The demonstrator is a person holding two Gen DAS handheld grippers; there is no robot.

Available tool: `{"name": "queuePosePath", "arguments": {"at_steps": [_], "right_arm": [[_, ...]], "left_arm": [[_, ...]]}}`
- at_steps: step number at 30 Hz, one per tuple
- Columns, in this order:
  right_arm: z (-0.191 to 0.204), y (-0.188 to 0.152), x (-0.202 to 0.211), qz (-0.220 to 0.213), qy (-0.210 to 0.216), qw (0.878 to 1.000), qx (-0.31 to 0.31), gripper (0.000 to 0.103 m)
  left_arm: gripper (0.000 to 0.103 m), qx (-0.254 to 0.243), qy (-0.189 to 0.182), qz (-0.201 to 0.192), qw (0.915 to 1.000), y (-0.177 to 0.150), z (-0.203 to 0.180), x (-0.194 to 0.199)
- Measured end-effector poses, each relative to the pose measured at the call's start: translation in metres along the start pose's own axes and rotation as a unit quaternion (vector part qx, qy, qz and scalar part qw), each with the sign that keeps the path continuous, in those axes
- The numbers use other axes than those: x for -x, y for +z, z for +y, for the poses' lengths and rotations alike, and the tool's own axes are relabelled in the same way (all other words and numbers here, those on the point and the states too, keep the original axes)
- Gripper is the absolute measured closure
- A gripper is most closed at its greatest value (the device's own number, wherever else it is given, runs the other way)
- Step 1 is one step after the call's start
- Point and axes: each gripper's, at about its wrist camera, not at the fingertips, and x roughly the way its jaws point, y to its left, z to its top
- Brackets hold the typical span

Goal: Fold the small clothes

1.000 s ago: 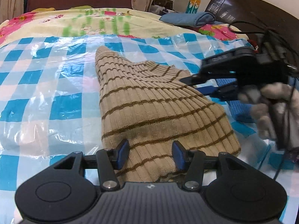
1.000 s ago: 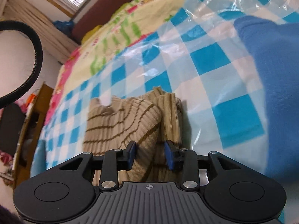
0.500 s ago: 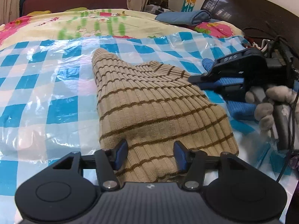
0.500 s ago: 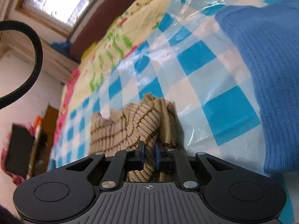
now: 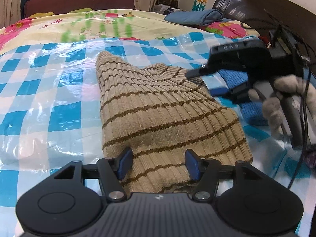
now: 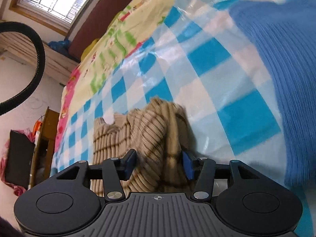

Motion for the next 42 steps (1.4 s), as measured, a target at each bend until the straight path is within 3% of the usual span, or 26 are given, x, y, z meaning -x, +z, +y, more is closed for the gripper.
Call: {"name": "queuePosePath", "arguments": {"at_steps": [6,10,11,12,13,16,20,22,25,29,31,33,38,41,42], "right_arm": [[0.034,-0.001,-0.010,0.015,-0.063,0.993,0.101,0.050],[0.052,-0.010,-0.010,-0.010,-0.100,0.982,0.162,0.050],[0.053,-0.010,-0.010,-0.009,-0.099,0.980,0.170,0.058],[0.053,-0.010,-0.011,-0.004,-0.093,0.980,0.174,0.081],[0.054,-0.008,-0.011,0.004,-0.083,0.982,0.172,0.088],[0.059,0.000,-0.001,0.007,-0.026,0.987,0.159,0.088],[0.050,0.011,0.018,-0.023,0.108,0.990,0.086,0.089],[0.032,0.017,0.007,-0.013,0.090,0.994,0.059,0.089],[-0.002,0.015,-0.022,0.036,-0.004,0.999,0.034,0.088],[-0.016,0.011,-0.004,0.025,0.028,0.999,-0.012,0.081],[-0.009,0.004,0.011,0.021,0.037,0.999,0.008,0.073],[-0.003,-0.008,0.026,0.030,0.042,0.998,0.025,0.058],[0.003,-0.055,0.048,0.073,0.055,0.994,0.062,0.050],[0.002,-0.075,0.044,0.085,0.016,0.991,0.100,0.052],[0.001,-0.077,0.041,0.091,0.010,0.991,0.102,0.071]], "left_arm": [[0.038,-0.003,0.000,-0.002,1.0000,-0.002,-0.003,-0.002],[0.038,-0.003,-0.002,-0.003,1.0000,-0.003,-0.003,0.000],[0.037,-0.003,-0.002,-0.003,1.0000,-0.002,-0.002,-0.001],[0.037,-0.002,-0.003,-0.003,1.0000,-0.002,-0.002,-0.001],[0.037,0.000,-0.003,-0.003,1.0000,-0.002,-0.001,0.000],[0.037,0.008,-0.004,-0.008,0.9999,-0.003,0.000,0.001],[0.037,0.015,-0.003,-0.013,0.9998,-0.003,0.001,0.002],[0.036,0.011,0.002,-0.006,0.9999,-0.003,-0.002,-0.003],[0.034,-0.011,0.003,-0.006,0.9999,-0.005,-0.011,-0.004],[0.033,-0.023,0.003,-0.006,0.9997,-0.008,-0.012,-0.002],[0.033,-0.012,-0.002,-0.006,0.9999,-0.006,-0.008,0.000],[0.033,-0.003,-0.006,-0.007,1.0000,-0.005,-0.005,0.003],[0.033,-0.006,-0.003,-0.009,0.9999,-0.006,-0.005,0.005],[0.033,-0.008,-0.001,-0.008,0.9999,-0.006,-0.007,0.007],[0.034,-0.011,0.000,-0.009,0.9999,-0.005,-0.008,0.009]]}}
